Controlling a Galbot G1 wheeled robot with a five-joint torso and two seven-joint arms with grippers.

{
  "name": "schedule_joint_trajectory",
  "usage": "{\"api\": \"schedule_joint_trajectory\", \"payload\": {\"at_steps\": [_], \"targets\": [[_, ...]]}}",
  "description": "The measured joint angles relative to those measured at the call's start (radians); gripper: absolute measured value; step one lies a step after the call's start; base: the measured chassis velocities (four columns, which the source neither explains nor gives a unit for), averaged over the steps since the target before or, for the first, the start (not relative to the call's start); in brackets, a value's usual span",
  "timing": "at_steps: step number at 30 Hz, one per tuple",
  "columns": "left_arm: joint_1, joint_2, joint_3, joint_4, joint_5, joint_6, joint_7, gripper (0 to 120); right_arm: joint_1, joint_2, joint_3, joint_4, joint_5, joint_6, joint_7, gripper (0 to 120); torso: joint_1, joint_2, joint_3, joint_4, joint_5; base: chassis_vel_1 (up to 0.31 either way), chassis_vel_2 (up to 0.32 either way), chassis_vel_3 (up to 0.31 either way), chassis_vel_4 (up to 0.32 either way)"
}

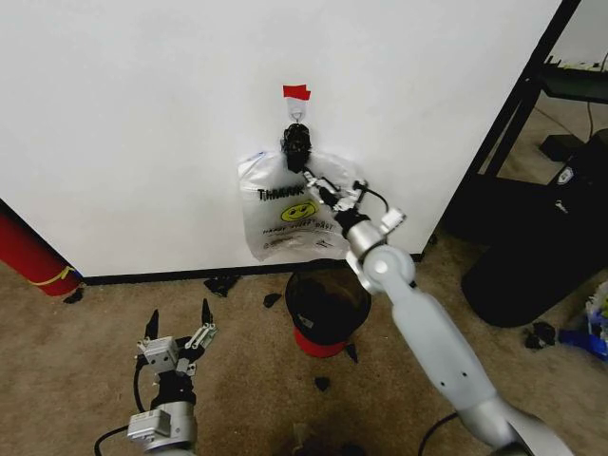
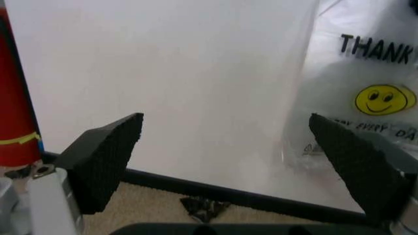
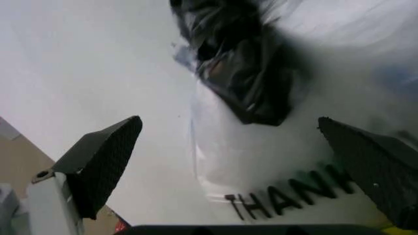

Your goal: Pick up the garbage bag from the wall and place it over the trash bin.

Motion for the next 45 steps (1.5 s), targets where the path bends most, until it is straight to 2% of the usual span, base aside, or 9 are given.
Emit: {"api": "schedule_joint_trajectory", "payload": {"at_steps": [14, 21, 22, 31, 32, 36, 37, 42, 45], "targets": [[0.024, -0.030, -0.014, -0.048, 0.012, -0.011, -0.002, 100, 0.057, 0.051, -0.010, -0.061, -0.054, 0.011, 0.052, 100, 0.000, 0.000, 0.000, 0.0000, 0.0003, 0.000, 0.000, 0.000, 0.000], [0.032, -0.036, -0.011, -0.050, 0.014, -0.012, -0.002, 100, 0.058, 0.049, 0.001, -0.039, -0.053, 0.014, 0.052, 77, 0.000, 0.000, 0.000, 0.0000, 0.0001, 0.000, 0.000, 0.000, 0.000], [0.032, -0.036, -0.011, -0.050, 0.014, -0.012, -0.002, 100, 0.058, 0.049, 0.001, -0.039, -0.053, 0.014, 0.052, 77, 0.000, 0.000, 0.000, 0.0000, 0.0001, 0.000, 0.000, 0.000, 0.000], [0.041, -0.018, 0.001, -0.063, 0.001, -0.006, -0.004, 100, 0.019, 0.064, 0.018, 0.011, -0.074, 0.014, 0.070, 41, 0.000, 0.000, 0.000, 0.0000, 0.0002, 0.000, 0.000, 0.000, 0.000], [0.041, -0.017, 0.001, -0.064, 0.001, -0.006, -0.004, 100, 0.018, 0.064, 0.020, 0.011, -0.075, 0.014, 0.071, 41, 0.000, 0.000, 0.000, 0.0000, 0.0001, 0.000, 0.000, 0.000, 0.000], [0.051, -0.011, -0.004, -0.078, -0.002, -0.004, -0.006, 100, 0.017, 0.063, 0.039, 0.002, -0.078, 0.015, 0.071, 22, 0.000, 0.000, 0.000, 0.0000, 0.0002, 0.000, 0.000, 0.000, 0.000], [0.051, -0.011, -0.004, -0.078, -0.002, -0.004, -0.006, 100, 0.017, 0.063, 0.039, 0.002, -0.078, 0.015, 0.071, 22, 0.000, 0.000, 0.000, 0.0000, 0.0002, 0.000, 0.000, 0.000, 0.000], [0.059, -0.014, -0.001, -0.081, -0.001, -0.005, -0.006, 100, 0.016, 0.054, 0.051, -0.001, -0.071, 0.015, 0.075, 0, 0.000, 0.000, 0.000, 0.0000, 0.0001, 0.000, 0.000, 0.000, 0.000], [0.058, -0.014, 0.000, -0.082, 0.000, -0.005, -0.006, 100, 0.013, 0.051, 0.053, 0.002, -0.071, 0.015, 0.076, 0, 0.000, 0.000, 0.000, 0.0000, 0.0002, 0.000, 0.000, 0.000, 0.000]]}}
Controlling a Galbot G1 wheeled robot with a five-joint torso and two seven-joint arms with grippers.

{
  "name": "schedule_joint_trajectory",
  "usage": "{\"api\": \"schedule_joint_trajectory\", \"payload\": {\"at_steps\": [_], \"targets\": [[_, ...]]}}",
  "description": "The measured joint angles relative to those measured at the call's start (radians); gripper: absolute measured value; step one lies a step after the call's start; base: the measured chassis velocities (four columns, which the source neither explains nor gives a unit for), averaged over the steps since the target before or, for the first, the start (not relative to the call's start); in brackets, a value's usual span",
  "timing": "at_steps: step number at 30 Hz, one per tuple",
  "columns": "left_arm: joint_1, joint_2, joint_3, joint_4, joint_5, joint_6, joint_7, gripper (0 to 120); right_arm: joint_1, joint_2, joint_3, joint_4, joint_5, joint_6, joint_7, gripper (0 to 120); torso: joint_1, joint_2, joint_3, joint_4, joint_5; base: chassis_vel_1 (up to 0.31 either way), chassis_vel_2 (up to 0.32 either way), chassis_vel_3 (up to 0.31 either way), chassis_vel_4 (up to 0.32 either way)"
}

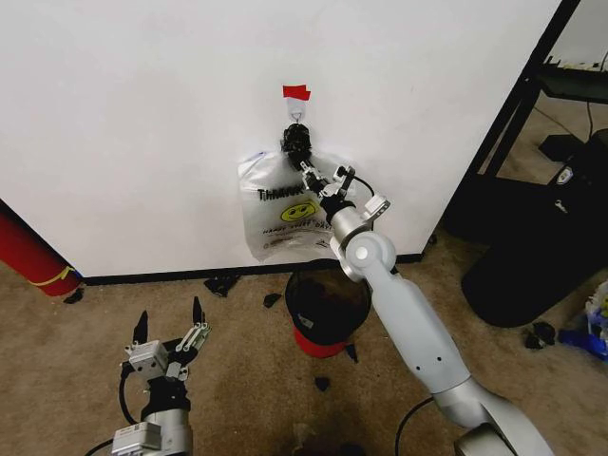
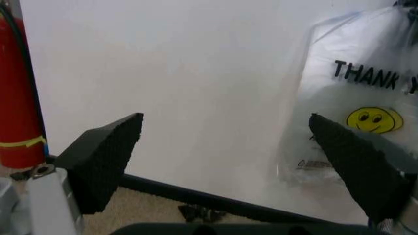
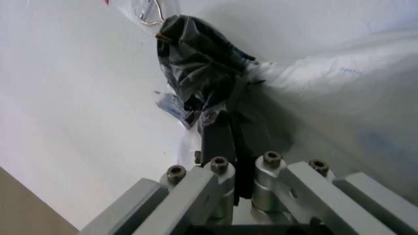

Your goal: Pick up the garbage bag from the wall and place it over the trash bin.

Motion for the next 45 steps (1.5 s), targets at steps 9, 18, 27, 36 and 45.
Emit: {"api": "schedule_joint_trajectory", "payload": {"at_steps": [9, 18, 27, 36, 45], "targets": [[-0.006, -0.001, 0.006, 0.003, 0.000, -0.001, -0.001, 100, -0.036, -0.024, 0.004, 0.050, 0.000, -0.001, 0.007, 0, 0.000, 0.000, 0.000, 0.0000, 0.0000, 0.000, 0.000, 0.000, 0.000], [-0.019, 0.002, 0.015, 0.023, 0.001, 0.001, -0.006, 100, -0.141, -0.057, 0.008, 0.154, -0.033, -0.003, 0.006, 0, 0.000, 0.000, 0.000, -0.0001, 0.0001, 0.000, 0.000, 0.000, 0.000], [-0.030, 0.000, 0.032, 0.054, 0.007, 0.001, -0.009, 100, -0.260, -0.075, 0.024, 0.235, -0.087, 0.003, -0.007, 0, 0.000, 0.000, 0.000, 0.0001, -0.0001, 0.000, 0.000, 0.000, 0.000], [-0.048, 0.005, 0.039, 0.071, 0.005, 0.000, -0.011, 100, -0.384, -0.081, 0.039, 0.324, -0.162, 0.007, -0.026, 0, 0.000, 0.000, 0.000, -0.0001, 0.0000, 0.000, 0.000, 0.000, 0.000], [-0.084, 0.007, 0.059, 0.109, 0.004, 0.001, -0.012, 100, -0.500, -0.106, 0.059, 0.406, -0.240, 0.028, -0.039, 0, 0.000, 0.000, 0.000, 0.0001, 0.0000, 0.000, 0.000, 0.000, 0.000]]}}
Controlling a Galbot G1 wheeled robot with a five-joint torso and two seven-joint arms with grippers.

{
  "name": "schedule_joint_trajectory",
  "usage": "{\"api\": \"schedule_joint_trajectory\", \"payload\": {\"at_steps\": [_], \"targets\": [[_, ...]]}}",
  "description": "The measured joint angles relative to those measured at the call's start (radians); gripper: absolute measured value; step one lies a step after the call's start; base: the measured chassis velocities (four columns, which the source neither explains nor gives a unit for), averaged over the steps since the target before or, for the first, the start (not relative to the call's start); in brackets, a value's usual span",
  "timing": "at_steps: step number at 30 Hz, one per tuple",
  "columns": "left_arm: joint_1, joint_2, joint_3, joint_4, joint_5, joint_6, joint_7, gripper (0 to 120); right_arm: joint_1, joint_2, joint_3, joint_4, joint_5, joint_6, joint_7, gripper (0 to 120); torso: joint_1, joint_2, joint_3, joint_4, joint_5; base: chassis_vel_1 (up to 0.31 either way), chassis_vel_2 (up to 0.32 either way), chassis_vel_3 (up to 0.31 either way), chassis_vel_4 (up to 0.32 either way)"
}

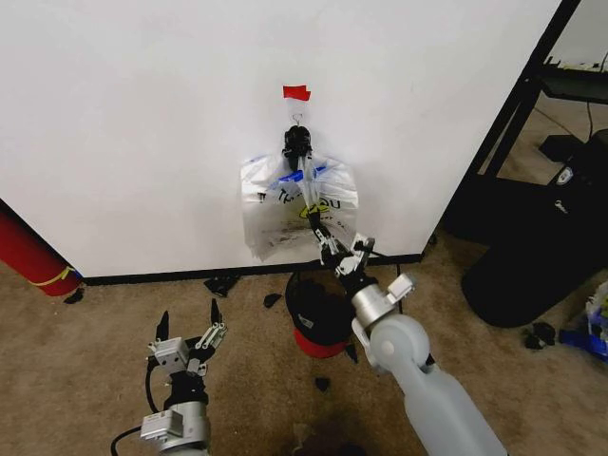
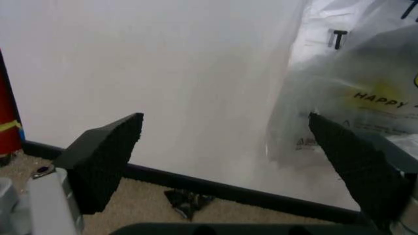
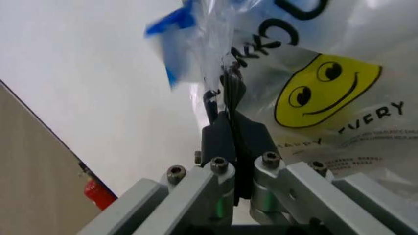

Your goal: Pick up the garbage bag from the wall and place it over the trash bin.

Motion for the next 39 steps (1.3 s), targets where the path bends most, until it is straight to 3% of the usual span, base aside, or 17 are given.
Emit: {"api": "schedule_joint_trajectory", "payload": {"at_steps": [9, 22, 39], "targets": [[-0.040, 0.011, 0.013, 0.039, -0.003, 0.001, 0.001, 100, -0.167, -0.040, 0.019, 0.065, -0.127, 0.050, -0.023, 0, 0.000, 0.000, 0.000, -0.0002, 0.0000, 0.000, 0.000, 0.000, 0.000], [-0.059, 0.019, 0.023, 0.041, -0.009, 0.000, 0.003, 100, -0.280, -0.067, 0.054, 0.103, -0.191, 0.091, -0.012, 0, 0.000, 0.000, 0.000, 0.0000, 0.0000, 0.000, 0.000, 0.000, 0.000], [-0.079, 0.027, 0.043, 0.048, -0.016, -0.003, 0.004, 100, -0.463, -0.036, 0.108, 0.123, -0.368, 0.204, -0.026, 0, 0.000, 0.000, 0.000, -0.0001, -0.0001, 0.000, 0.000, 0.000, 0.000]]}}
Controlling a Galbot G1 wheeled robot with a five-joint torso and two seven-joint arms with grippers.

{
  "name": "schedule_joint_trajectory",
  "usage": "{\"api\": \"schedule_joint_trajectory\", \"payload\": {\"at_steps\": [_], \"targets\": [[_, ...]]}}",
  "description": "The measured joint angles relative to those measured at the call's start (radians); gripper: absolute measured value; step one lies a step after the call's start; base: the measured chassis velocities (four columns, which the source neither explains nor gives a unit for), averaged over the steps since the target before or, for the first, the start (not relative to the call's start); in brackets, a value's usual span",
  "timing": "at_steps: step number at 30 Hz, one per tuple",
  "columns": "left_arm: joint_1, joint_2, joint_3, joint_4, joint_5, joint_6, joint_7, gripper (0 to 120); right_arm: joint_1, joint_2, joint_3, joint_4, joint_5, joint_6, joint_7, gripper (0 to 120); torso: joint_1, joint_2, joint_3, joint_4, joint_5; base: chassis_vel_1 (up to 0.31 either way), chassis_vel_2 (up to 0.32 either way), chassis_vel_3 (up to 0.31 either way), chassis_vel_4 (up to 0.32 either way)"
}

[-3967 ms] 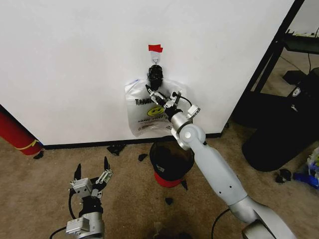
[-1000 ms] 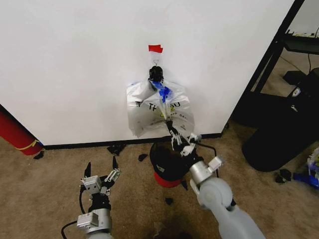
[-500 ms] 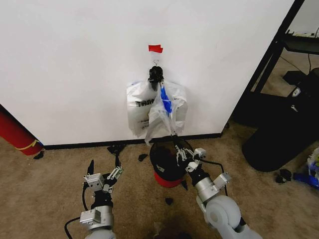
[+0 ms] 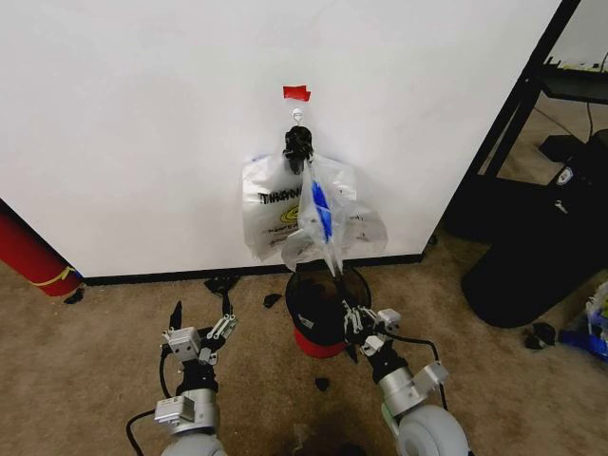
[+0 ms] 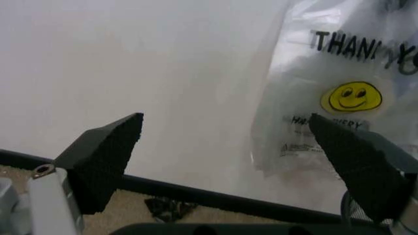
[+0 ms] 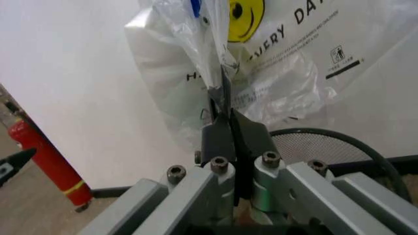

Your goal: Pick up the garbage bag from the wall and place it over the trash bin.

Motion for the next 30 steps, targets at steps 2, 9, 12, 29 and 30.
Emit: {"api": "schedule_joint_trajectory", "payload": {"at_steps": [2, 9, 12, 29, 30], "targets": [[-0.002, 0.000, 0.004, 0.005, 0.000, -0.002, 0.000, 100, -0.023, 0.002, 0.006, 0.001, -0.022, 0.022, -0.004, 0, 0.000, 0.000, 0.000, 0.0000, 0.0000, 0.000, 0.000, 0.000, 0.000], [-0.009, 0.005, 0.011, 0.009, -0.001, -0.002, 0.000, 100, -0.069, 0.012, 0.018, 0.007, -0.083, 0.072, -0.019, 0, 0.000, 0.000, 0.000, 0.0001, 0.0001, 0.000, 0.000, 0.000, 0.000], [-0.015, 0.009, 0.011, 0.011, -0.004, -0.002, 0.000, 100, -0.082, 0.016, 0.018, 0.000, -0.107, 0.092, -0.027, 0, 0.000, 0.000, 0.000, 0.0000, 0.0001, 0.000, 0.000, 0.000, 0.000], [-0.019, 0.013, 0.011, 0.014, -0.008, -0.001, -0.001, 100, -0.084, 0.019, 0.018, -0.013, -0.123, 0.108, -0.028, 0, 0.000, 0.000, 0.000, 0.0001, 0.0000, 0.000, 0.000, 0.000, 0.000], [-0.019, 0.013, 0.011, 0.013, -0.008, -0.001, -0.001, 100, -0.084, 0.019, 0.017, -0.013, -0.123, 0.108, -0.028, 0, 0.000, 0.000, 0.000, 0.0001, 0.0000, 0.000, 0.000, 0.000, 0.000]]}}
